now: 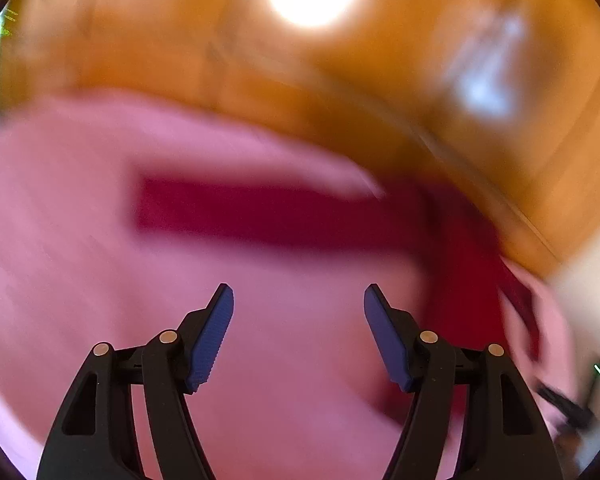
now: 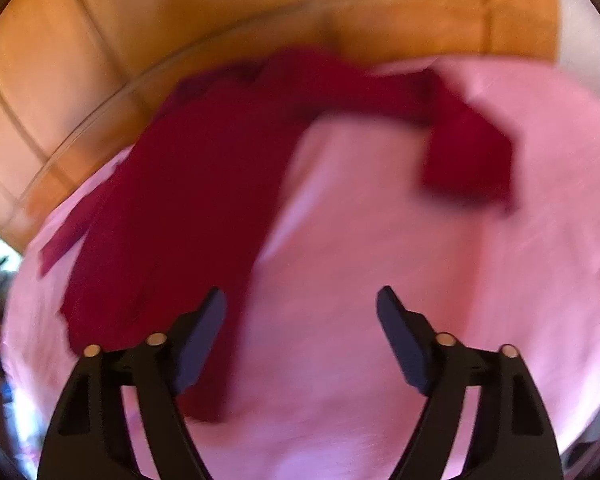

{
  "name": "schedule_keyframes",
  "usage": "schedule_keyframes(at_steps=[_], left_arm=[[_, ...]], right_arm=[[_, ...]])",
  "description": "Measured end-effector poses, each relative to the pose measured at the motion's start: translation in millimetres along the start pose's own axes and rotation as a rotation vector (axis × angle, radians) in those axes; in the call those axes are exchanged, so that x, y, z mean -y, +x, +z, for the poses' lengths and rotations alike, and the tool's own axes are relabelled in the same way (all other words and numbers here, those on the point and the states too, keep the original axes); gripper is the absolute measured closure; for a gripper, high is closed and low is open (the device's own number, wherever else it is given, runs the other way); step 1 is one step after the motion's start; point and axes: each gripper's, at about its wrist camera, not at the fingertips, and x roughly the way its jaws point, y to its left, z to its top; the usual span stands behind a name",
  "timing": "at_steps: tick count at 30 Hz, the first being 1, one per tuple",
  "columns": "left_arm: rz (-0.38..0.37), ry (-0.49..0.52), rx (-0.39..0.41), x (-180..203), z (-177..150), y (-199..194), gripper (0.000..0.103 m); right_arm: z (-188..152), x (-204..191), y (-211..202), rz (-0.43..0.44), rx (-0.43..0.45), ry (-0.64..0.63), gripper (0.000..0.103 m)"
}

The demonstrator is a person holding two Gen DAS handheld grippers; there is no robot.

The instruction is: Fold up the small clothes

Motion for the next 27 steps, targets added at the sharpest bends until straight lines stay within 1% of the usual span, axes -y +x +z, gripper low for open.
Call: schedule_keyframes(at_steps=[3,4,5,6,7,8,9,11,12,13,14,15,17,18,19,21,22,23,25,26,27], left_arm=[[-0.121,-0.003,-0.134,21,-52,24,0.037],[-0.148,0.005,-0.170,28,-63,34,0.037],[-0.158,0.017,-0.193,36,-74,40,0.037],[-0.168,0.023,-0.206,45,-85,46,0.037],[-0.170,0.032,-0.205,53,-89,52,0.035],[-0.162,0.047,-0.189,61,-93,53,0.032],[-0.158,0.060,-0.168,70,-95,55,0.029],[-0.169,0.046,-0.157,82,-96,61,0.029],[-0.128,0.055,-0.145,87,-97,66,0.041],[-0.085,0.083,-0.128,90,-91,74,0.071],[-0.050,0.122,-0.118,95,-88,79,0.083],[-0.022,0.151,-0.116,99,-87,84,0.090],[-0.011,0.184,-0.092,98,-83,77,0.094],[0.011,0.225,-0.055,99,-80,67,0.094],[0.024,0.256,-0.016,100,-74,57,0.094],[0.031,0.330,0.053,100,-57,29,0.094],[0.067,0.389,0.120,101,-48,11,0.095],[0.083,0.436,0.163,101,-46,-4,0.101],[0.159,0.545,0.253,99,-34,-35,0.103],[0.195,0.585,0.295,95,-27,-53,0.103],[0.207,0.585,0.307,91,-20,-61,0.103]], right_arm=[[-16,-22,23,0.020,-0.064,0.007,0.047],[-19,-26,28,0.009,-0.073,0.005,0.052],[-22,-34,28,-0.013,-0.057,-0.016,0.057],[-23,-38,28,-0.003,-0.058,-0.025,0.064],[-20,-40,29,0.019,-0.067,-0.022,0.079],[-17,-42,29,0.032,-0.072,-0.023,0.091],[-17,-47,25,0.028,-0.064,-0.042,0.093],[-9,-55,16,0.028,-0.037,-0.067,0.094],[-6,-59,8,0.037,-0.017,-0.068,0.095],[0,-62,1,0.043,0.000,-0.069,0.095],[4,-65,-8,0.051,0.023,-0.071,0.095],[10,-69,-20,0.060,0.053,-0.075,0.095],[20,-74,-43,0.075,0.101,-0.086,0.095],[18,-78,-58,0.079,0.129,-0.098,0.095],[26,-81,-64,0.081,0.153,-0.110,0.096],[34,-84,-80,0.071,0.212,-0.141,0.103],[43,-85,-88,0.071,0.235,-0.145,0.103],[47,-83,-96,0.084,0.254,-0.141,0.103],[49,-81,-114,0.083,0.310,-0.134,0.103],[50,-79,-123,0.089,0.325,-0.128,0.103],[51,-77,-125,0.105,0.323,-0.121,0.103]])
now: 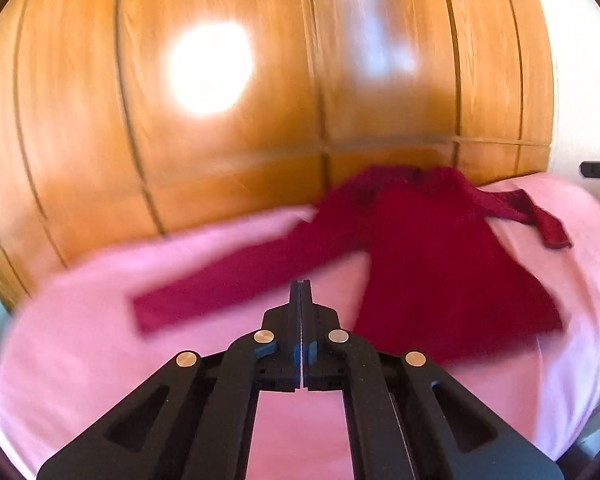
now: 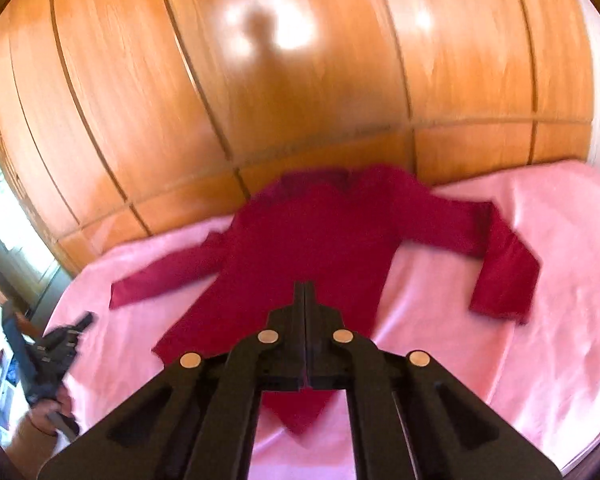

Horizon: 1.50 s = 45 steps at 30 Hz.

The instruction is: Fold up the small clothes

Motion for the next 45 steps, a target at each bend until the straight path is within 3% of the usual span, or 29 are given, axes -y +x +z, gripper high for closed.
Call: schedule_keyframes(at_steps=[1,4,6,7,9,13,15,17,18,19,20,21,22,26,28,31,34,37,40,45], left_arm=[[0.001,-0.022,-0.002,-13,2,-5,0.103],[-0.109,-0.203,-0.053,-45,-10,-11,0.103],[-0.162,-0.263,-0.110,-41,-27,-6,0.098],[-0.196,-0.301,-0.145,-32,-39,-1,0.072],[-0.240,-0.375,-0.204,-12,-61,15,0.044],[-0.322,-0.416,-0.326,30,-88,49,0.044],[-0.320,-0.381,-0.358,53,-92,67,0.044],[-0.310,-0.365,-0.380,66,-95,83,0.047],[-0.304,-0.363,-0.381,69,-94,88,0.053],[-0.293,-0.360,-0.377,71,-92,92,0.061],[-0.292,-0.359,-0.373,73,-89,97,0.069],[-0.309,-0.359,-0.370,75,-86,102,0.085],[-0.298,-0.349,-0.367,75,-85,104,0.094],[-0.228,-0.246,-0.300,67,-71,98,0.097],[-0.176,-0.141,-0.232,53,-58,80,0.097],[-0.049,0.008,-0.117,19,-37,42,0.097],[0.032,0.069,-0.031,-25,-20,-4,0.097],[0.049,0.162,0.017,-43,-21,-53,0.097],[0.009,0.271,-0.012,-27,-44,-91,0.097],[-0.148,0.335,-0.234,15,-127,-98,0.097]], right_arm=[[-2,2,-2,0.019,-0.006,0.015,0.103],[-15,12,7,0.008,-0.057,0.029,0.097],[-35,19,21,-0.002,-0.116,0.059,0.061],[-44,22,27,-0.002,-0.139,0.077,0.046],[-69,27,45,-0.006,-0.209,0.100,0.046],[-111,37,85,0.014,-0.334,0.183,0.046],[-128,38,107,0.024,-0.390,0.215,0.049],[-135,35,116,0.004,-0.376,0.206,0.054],[-133,33,117,-0.005,-0.373,0.198,0.060],[-132,33,119,-0.003,-0.378,0.198,0.083],[-128,32,121,0.021,-0.386,0.205,0.095],[-124,29,121,0.016,-0.387,0.190,0.095],[-118,24,119,0.006,-0.380,0.156,0.095],[-83,14,94,0.034,-0.299,0.108,0.095],[-56,10,67,0.056,-0.221,0.084,0.095],[-24,6,24,0.058,-0.107,0.036,0.096],[-13,10,-15,0.059,-0.042,0.015,0.096],[-31,18,-38,0.074,-0.073,-0.003,0.096],[-75,26,-44,0.024,-0.177,-0.042,0.096],[-164,70,-25,-0.097,-0.409,0.008,0.096]])
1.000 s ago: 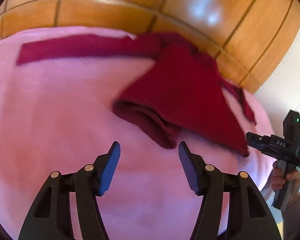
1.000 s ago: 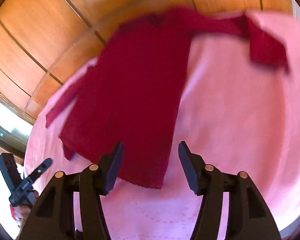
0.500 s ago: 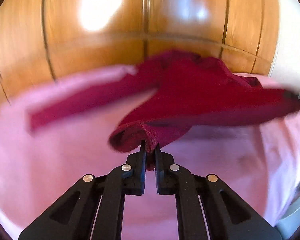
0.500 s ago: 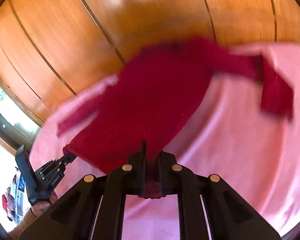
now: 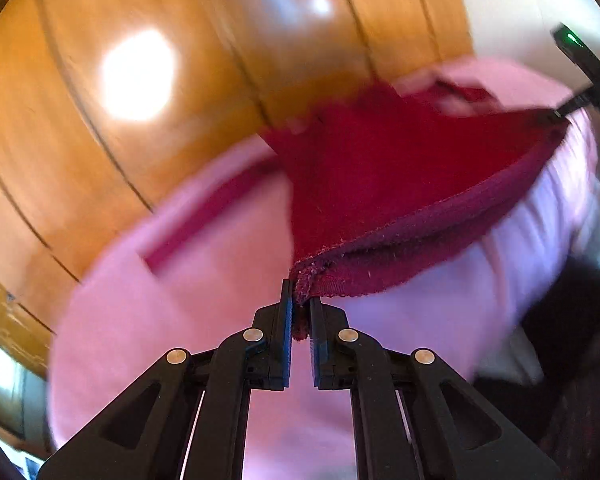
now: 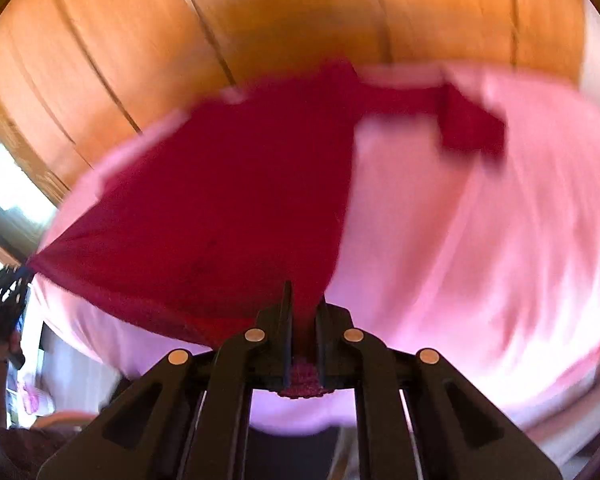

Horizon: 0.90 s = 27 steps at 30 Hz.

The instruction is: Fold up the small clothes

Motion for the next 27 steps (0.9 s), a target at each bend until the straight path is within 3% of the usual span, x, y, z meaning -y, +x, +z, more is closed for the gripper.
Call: schedule_keyframes(at_steps=[4,6,9,10,11,12,15,16,17,20,21,22,23,25,27], left_arm=[[-0.164,-0.104,-0.110,18,-30,17,0.092],[-0.249,-0.222,-0.132,4,-40,19,0.086],[-0.272,-0.409,-0.109,-34,-47,15,0.073],[-0.272,-0.465,-0.092,-47,-50,15,0.061],[-0.278,-0.533,-0.069,-61,-51,14,0.054],[-0.275,-0.586,-0.051,-73,-46,12,0.048],[-0.271,-0.677,-0.033,-88,-38,31,0.048],[-0.283,-0.704,-0.031,-90,-35,40,0.048],[-0.307,-0.725,-0.035,-90,-30,51,0.048],[-0.387,-0.745,-0.077,-75,-15,84,0.048],[-0.433,-0.733,-0.101,-67,-8,95,0.055],[-0.453,-0.712,-0.112,-60,-4,100,0.083],[-0.415,-0.654,-0.128,-48,2,102,0.095],[-0.372,-0.616,-0.123,-39,1,97,0.095],[-0.363,-0.656,-0.122,-45,-7,88,0.095]], right_arm=[[-30,27,25,-0.085,-0.085,0.049,0.096],[-32,30,29,-0.112,-0.092,0.038,0.096],[-24,25,34,-0.131,-0.114,0.011,0.093],[-22,24,34,-0.130,-0.118,0.008,0.086],[-18,26,31,-0.138,-0.108,0.009,0.070],[-15,28,27,-0.143,-0.093,0.015,0.062],[2,31,8,-0.167,-0.008,0.030,0.056],[7,28,4,-0.177,0.021,0.023,0.050],[17,21,0,-0.179,0.060,0.006,0.043],[41,-3,5,-0.144,0.128,-0.019,0.037],[53,-16,13,-0.120,0.153,-0.031,0.035],[63,-27,23,-0.099,0.170,-0.043,0.035],[68,-40,33,-0.080,0.186,-0.053,0.035],[83,-65,56,-0.032,0.203,-0.070,0.035],[95,-87,82,-0.002,0.210,-0.098,0.035]])
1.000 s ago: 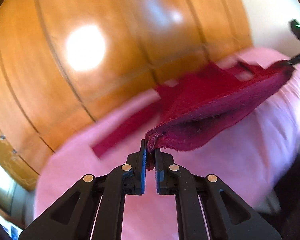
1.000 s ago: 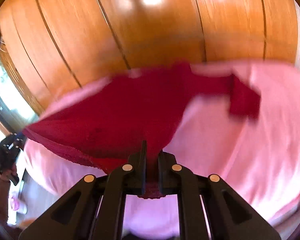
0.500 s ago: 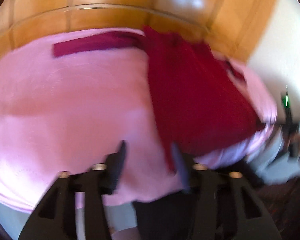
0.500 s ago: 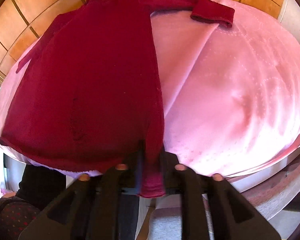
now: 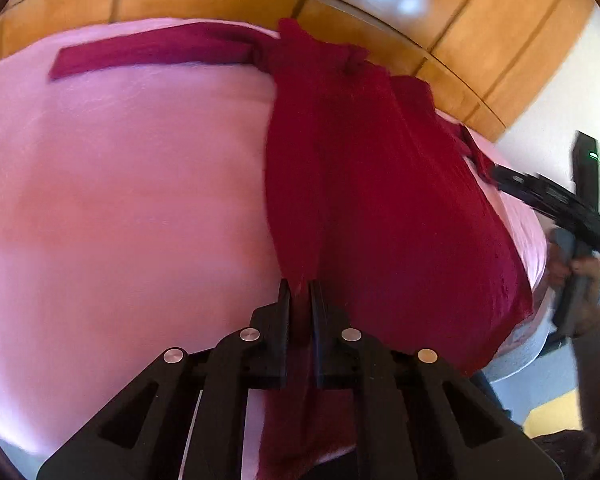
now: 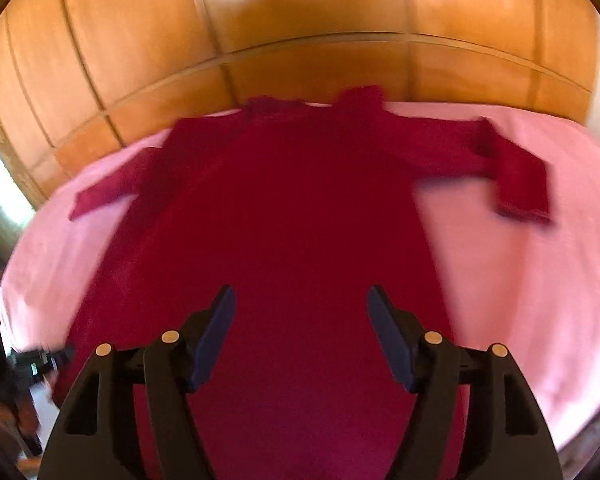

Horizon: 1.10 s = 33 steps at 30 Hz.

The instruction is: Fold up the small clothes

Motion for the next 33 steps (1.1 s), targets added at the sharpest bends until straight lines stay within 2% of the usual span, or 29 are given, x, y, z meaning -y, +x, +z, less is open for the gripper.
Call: schedule_keyframes(at_steps=[2,4,5,9,11,14,16,19,21,23,24,25,26,28,32,33], left_arm=[[0.013,-0.043,0.033,-10,0,-12,0.090],[0.039,-0.123,0.073,-35,2,-27,0.053],[0.082,-0.182,0.109,-54,9,-35,0.051],[0.285,-0.312,0.165,-111,49,-46,0.050],[0.344,-0.366,0.196,-139,74,-47,0.050],[0.383,-0.440,0.242,-178,118,-40,0.050],[0.399,-0.464,0.265,-196,147,-31,0.050],[0.386,-0.491,0.222,-214,185,-5,0.050],[0.379,-0.501,0.197,-228,199,8,0.050],[0.423,-0.486,0.170,-237,211,23,0.051],[0.446,-0.446,0.172,-233,216,32,0.052],[0.466,-0.414,0.171,-229,220,35,0.072],[0.495,-0.389,0.168,-226,222,37,0.083],[0.494,-0.375,0.201,-223,221,26,0.099],[0.577,-0.421,0.321,-242,205,-25,0.101],[0.621,-0.430,0.346,-249,200,-40,0.101]], right_arm=[[4,-12,31,-0.037,-0.002,-0.045,0.035],[3,-18,59,-0.049,-0.043,-0.046,0.035],[-4,-17,65,-0.053,-0.060,-0.039,0.034],[-22,-12,71,-0.067,0.019,-0.068,0.023],[-24,-12,69,-0.043,0.026,-0.076,0.012],[-22,-12,75,0.003,0.008,-0.061,0.003],[-19,-18,78,-0.004,-0.007,-0.077,0.002],[-22,-30,76,-0.024,-0.015,-0.089,0.002],[-20,-31,76,-0.025,-0.013,-0.091,0.002],[-20,-32,77,-0.032,-0.008,-0.097,0.002],[-21,-32,77,-0.032,-0.005,-0.096,0.002],[-21,-32,77,-0.032,-0.004,-0.096,0.002],[-21,-32,77,-0.034,-0.004,-0.097,0.002],[-21,-33,77,-0.036,-0.004,-0.098,0.002],[-22,-35,78,-0.043,-0.003,-0.101,0.002],[-22,-36,78,-0.044,-0.003,-0.101,0.002]])
